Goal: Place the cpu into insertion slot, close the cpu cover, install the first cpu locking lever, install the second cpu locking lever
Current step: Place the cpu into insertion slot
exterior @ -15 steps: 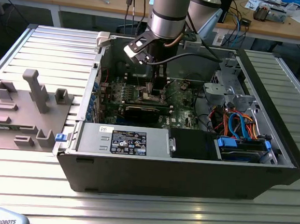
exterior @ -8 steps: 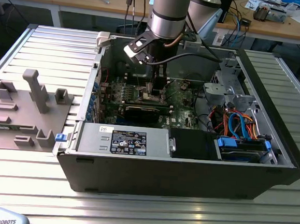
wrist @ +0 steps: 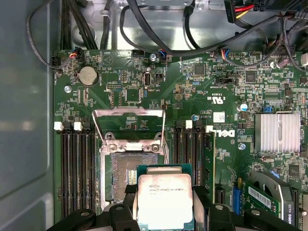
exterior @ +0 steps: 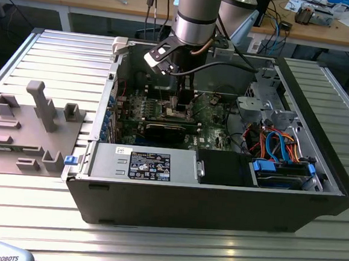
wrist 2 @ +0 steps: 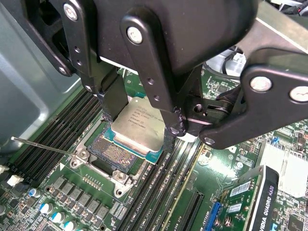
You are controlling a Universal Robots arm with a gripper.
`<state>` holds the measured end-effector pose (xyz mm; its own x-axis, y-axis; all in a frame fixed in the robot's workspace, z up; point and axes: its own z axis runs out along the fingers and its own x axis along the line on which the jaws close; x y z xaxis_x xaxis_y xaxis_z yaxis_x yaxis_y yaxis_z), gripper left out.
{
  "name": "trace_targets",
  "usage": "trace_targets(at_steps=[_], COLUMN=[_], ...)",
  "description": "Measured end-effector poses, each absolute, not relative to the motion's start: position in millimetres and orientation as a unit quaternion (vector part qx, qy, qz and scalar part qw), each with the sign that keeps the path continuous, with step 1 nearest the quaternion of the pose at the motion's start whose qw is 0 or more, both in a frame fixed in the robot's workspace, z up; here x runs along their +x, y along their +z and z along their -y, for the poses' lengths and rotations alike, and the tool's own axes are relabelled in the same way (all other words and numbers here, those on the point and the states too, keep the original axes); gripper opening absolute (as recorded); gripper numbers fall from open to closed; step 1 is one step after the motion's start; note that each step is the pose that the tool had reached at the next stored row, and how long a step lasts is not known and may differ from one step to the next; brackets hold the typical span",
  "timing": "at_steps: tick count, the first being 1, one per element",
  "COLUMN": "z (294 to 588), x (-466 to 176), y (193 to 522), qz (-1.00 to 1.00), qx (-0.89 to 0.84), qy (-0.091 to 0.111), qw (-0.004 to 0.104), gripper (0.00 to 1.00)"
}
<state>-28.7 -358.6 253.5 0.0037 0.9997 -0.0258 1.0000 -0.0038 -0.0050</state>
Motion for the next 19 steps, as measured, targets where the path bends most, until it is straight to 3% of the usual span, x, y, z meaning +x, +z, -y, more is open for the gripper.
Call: trace_targets(at_steps=[19], z=[358.6], x=[-28.7], y=[253.1], qz=[-0.702], qx=[0.712], qy=[-0.011], qw=[0.007], gripper=[0.54])
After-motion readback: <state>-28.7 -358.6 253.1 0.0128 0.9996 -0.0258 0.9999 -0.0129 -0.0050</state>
